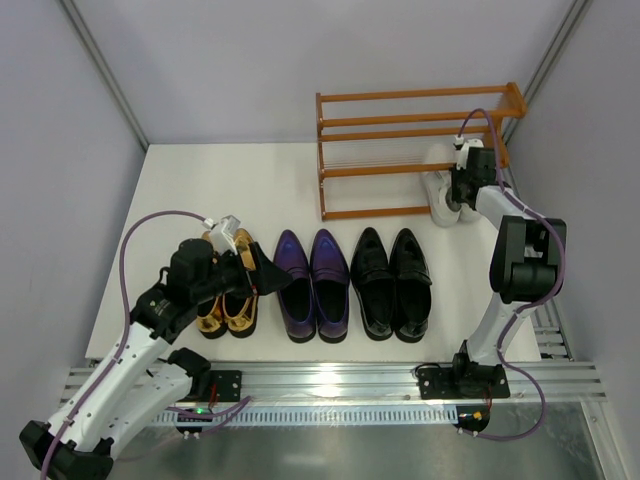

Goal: Place and organize the shoes onto the shoe shelf

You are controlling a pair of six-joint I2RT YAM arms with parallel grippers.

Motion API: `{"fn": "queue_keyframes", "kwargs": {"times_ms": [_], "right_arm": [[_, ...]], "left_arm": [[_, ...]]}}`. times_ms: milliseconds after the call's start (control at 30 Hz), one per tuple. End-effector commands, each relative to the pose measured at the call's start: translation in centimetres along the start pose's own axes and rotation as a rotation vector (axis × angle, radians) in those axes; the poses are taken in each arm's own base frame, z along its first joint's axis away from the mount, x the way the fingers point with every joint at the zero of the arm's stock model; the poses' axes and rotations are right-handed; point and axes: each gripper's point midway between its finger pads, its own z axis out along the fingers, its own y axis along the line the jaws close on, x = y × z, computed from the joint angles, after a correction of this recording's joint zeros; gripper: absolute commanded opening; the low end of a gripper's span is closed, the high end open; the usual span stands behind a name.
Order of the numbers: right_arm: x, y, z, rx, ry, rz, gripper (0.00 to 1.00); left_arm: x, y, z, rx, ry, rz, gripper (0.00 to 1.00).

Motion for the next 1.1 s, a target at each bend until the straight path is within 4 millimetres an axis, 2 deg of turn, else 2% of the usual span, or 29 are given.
{"fn": "queue_keyframes", "kwargs": {"times_ms": [0, 100, 200, 233, 267, 300, 333, 400, 467, 500, 567, 633, 700, 733, 767, 833, 867, 933, 967, 1000, 1033, 1067], "right_arm": [[-9.8, -1.0, -1.7, 0.024, -0.302, 0.027, 0.05], [-9.9, -1.0, -1.5, 0.025, -0.301, 0.044, 0.28], [-9.6, -1.0, -1.7, 0.032, -0.299, 0.064, 0.61], [-9.1, -1.0, -1.7, 0.034, -0.292, 0.070, 0.76], [-9.0, -1.0, -1.7, 0.036, -0.294, 0.073, 0.81], [-9.4, -1.2, -2.2, 0.046, -0.312, 0.077, 0.97], [-8.6, -1.2, -2.2, 0.048, -0.300, 0.085, 0.98], [-8.7, -1.3, -3.0, 0.052, -0.315, 0.089, 0.98], [-7.7, -1.2, -3.4, 0.056, -0.304, 0.114, 0.98], [-8.4, -1.3, -4.7, 0.058, -0.334, 0.124, 0.98], [-6.9, -0.9, -5.5, 0.047, -0.319, 0.153, 0.98], [-6.8, -0.7, -7.7, 0.038, -0.332, 0.170, 0.98], [-5.9, 0.1, -9.3, 0.017, -0.302, 0.178, 0.98], [-6.4, 0.3, -11.1, 0.005, -0.329, 0.175, 0.98], [-4.7, 1.3, -11.6, -0.023, -0.260, 0.164, 0.98], [-3.8, 2.9, -13.1, -0.095, -0.233, 0.177, 0.98], [-3.4, 3.7, -14.7, -0.135, -0.221, 0.163, 0.98], [-3.0, 5.2, -16.5, -0.181, -0.216, 0.147, 0.98], [-2.9, 5.7, -18.4, -0.211, -0.228, 0.140, 0.98], [-2.8, 7.8, -19.6, -0.263, -0.225, 0.107, 0.98], [-3.1, 8.5, -21.0, -0.283, -0.233, 0.101, 0.98], [-2.3, 8.8, -23.0, -0.292, -0.212, 0.102, 0.98]], "left_arm": [[-0.5, -0.3, -0.3, 0.002, -0.026, 0.007, 1.00], [-0.4, -0.2, -0.3, -0.001, -0.025, 0.005, 1.00], [-0.5, -0.3, -0.3, 0.000, -0.026, 0.002, 1.00], [-0.6, -0.3, -0.4, 0.001, -0.029, 0.003, 1.00], [-0.6, -0.3, -0.3, 0.001, -0.027, 0.003, 1.00], [-0.5, -0.3, -0.3, 0.001, -0.025, 0.003, 1.00], [-0.6, -0.3, -0.3, 0.001, -0.027, 0.003, 1.00], [-0.5, -0.3, -0.3, 0.002, -0.024, 0.001, 1.00], [-0.6, -0.4, -0.3, 0.004, -0.026, 0.000, 1.00], [-0.6, -0.4, -0.2, 0.006, -0.025, -0.002, 1.00], [-0.7, -0.7, -0.2, 0.015, -0.028, 0.000, 1.00], [-0.8, -0.8, -0.2, 0.020, -0.032, -0.003, 1.00], [-1.0, -1.1, -0.1, 0.031, -0.029, 0.000, 1.00], [-1.0, -1.2, -0.1, 0.035, -0.028, 0.001, 1.00], [-1.0, -1.2, 0.1, 0.035, -0.022, -0.001, 1.00], [-1.3, -1.7, 0.1, 0.053, -0.023, 0.006, 1.00], [-1.4, -1.7, 0.3, 0.053, -0.018, 0.005, 1.00], [-1.7, -2.2, 0.4, 0.069, -0.021, 0.017, 1.00], [-1.8, -2.1, 0.6, 0.067, -0.019, 0.018, 1.00], [-1.9, -2.3, 0.6, 0.070, -0.022, 0.024, 1.00], [-2.2, -2.5, 0.6, 0.074, -0.025, 0.031, 1.00], [-2.3, -2.6, 0.6, 0.075, -0.024, 0.041, 1.00]]}}
